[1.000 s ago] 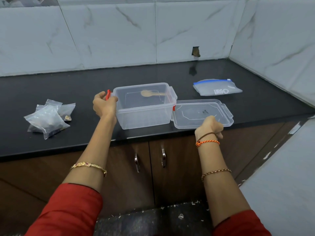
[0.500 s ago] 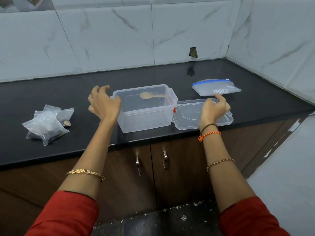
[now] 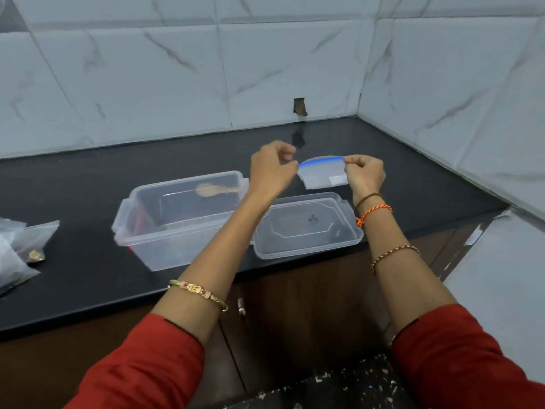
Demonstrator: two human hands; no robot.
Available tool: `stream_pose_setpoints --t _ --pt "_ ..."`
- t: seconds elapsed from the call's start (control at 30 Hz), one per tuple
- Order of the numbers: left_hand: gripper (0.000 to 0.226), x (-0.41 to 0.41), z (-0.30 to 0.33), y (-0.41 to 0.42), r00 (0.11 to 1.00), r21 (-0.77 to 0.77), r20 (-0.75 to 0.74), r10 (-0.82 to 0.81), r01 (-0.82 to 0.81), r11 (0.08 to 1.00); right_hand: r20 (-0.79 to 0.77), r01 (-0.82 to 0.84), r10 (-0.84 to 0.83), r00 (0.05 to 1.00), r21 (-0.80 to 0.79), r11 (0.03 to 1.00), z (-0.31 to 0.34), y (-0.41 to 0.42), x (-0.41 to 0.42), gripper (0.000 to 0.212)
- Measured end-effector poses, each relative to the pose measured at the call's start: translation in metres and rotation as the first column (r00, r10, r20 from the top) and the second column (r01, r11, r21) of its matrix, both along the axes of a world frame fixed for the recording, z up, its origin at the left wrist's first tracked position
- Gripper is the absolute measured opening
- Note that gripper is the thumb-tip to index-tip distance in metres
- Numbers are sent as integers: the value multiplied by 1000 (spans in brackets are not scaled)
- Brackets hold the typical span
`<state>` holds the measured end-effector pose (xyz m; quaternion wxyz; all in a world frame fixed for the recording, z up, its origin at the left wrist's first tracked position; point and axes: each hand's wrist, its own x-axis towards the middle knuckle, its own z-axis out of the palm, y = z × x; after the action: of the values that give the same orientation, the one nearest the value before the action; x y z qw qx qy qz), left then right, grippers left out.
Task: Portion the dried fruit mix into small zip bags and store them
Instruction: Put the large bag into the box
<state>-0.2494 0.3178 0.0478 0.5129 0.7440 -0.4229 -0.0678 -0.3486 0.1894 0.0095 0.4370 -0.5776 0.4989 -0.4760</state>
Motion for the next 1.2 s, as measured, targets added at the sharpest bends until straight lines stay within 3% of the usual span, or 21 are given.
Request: stream_pose_setpoints --t 0.1,0.23,0.37,0.47,0.67,0.97,1.2 --pt "35 -8 -24 -39 1000 200 -13 -19 21 980 -171 -15 11 985 -24 1000 -15 -33 -15 37" --pt "51 -10 -56 -73 1000 386 3 27 -26 922 -449 -86 53 892 -54 995 -37 -71 -26 41" --pt "53 -11 -71 -89 996 443 40 85 -94 891 -473 -228 191 860 -21 973 -49 -89 -33 52" --pt "51 -11 -76 -99 993 456 33 115 -117 882 -492 -239 186 850 -47 970 -51 -96 -35 53" --pt "43 -5 -71 -108 980 342 62 190 -200 918 -414 -193 102 905 -183 964 -46 -109 -29 30" --pt "21 22 16 -77 932 -109 206 299 -282 953 -166 -183 121 979 -443 878 30 -97 1 15" --pt "18 59 61 18 895 -299 119 429 -380 875 0 -307 365 931 -539 784 75 -16 55 7"
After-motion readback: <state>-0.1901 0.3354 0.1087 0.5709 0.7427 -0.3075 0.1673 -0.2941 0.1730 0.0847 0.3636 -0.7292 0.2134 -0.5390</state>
